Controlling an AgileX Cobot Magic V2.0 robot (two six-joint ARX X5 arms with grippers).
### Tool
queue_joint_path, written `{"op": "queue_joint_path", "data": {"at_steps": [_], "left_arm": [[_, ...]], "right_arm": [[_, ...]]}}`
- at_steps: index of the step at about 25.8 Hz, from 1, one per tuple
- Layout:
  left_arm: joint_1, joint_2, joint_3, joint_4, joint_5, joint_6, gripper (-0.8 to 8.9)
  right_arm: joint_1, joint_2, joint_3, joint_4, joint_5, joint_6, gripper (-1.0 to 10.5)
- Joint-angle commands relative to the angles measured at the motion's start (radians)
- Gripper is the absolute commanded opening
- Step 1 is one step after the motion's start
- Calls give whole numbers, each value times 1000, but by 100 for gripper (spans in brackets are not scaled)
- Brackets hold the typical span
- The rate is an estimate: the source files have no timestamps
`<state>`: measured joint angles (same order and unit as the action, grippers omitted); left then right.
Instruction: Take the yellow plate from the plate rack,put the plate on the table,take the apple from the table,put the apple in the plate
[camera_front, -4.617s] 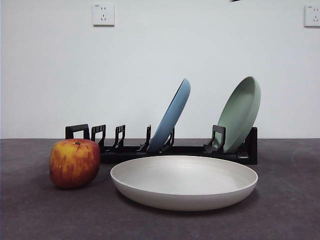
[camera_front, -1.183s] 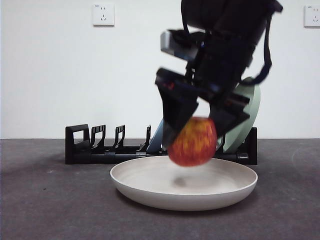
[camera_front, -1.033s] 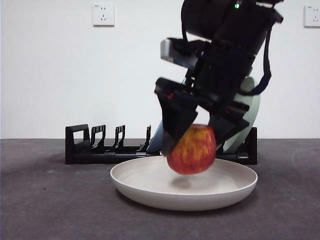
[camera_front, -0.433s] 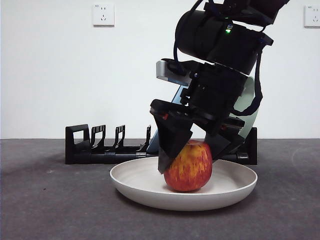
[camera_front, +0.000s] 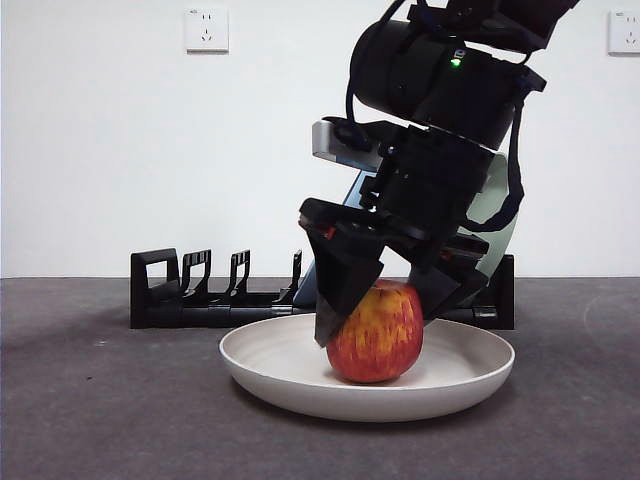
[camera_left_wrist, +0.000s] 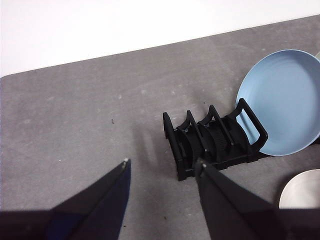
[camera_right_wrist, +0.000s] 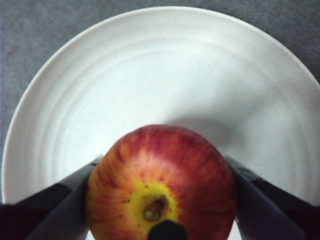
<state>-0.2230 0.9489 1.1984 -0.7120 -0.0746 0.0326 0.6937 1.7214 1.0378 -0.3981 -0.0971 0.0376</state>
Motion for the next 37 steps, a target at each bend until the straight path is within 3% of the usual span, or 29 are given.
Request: {"op": "queue_joint_path", "data": {"at_steps": [1,9,13,26,30,32,37], "left_arm": [[0,-1,-1,7,4,-6,220],[0,-1,-1,7,9,-6,220],[0,-1,-1,7,70,-7,220],[0,18,-1,53,492,-2,220],[-6,31,-1,61,541,-2,202],[-18,36,-1,60,541,-1,20],[-62,36,-1,60,459,24,-9]], "right_arm": [[1,15,-6,2,3,10,473],[1,-69,-5,1,3,10,473],[0,-150,-5,0,3,10,473],[-21,-520,-5,-1,3,10,460],[-50,-631,-5,-15,3,10,193],[-75,-702,-5,-31,3,10,-14],[-119,-810,-5,-122,39,7,-15]]}}
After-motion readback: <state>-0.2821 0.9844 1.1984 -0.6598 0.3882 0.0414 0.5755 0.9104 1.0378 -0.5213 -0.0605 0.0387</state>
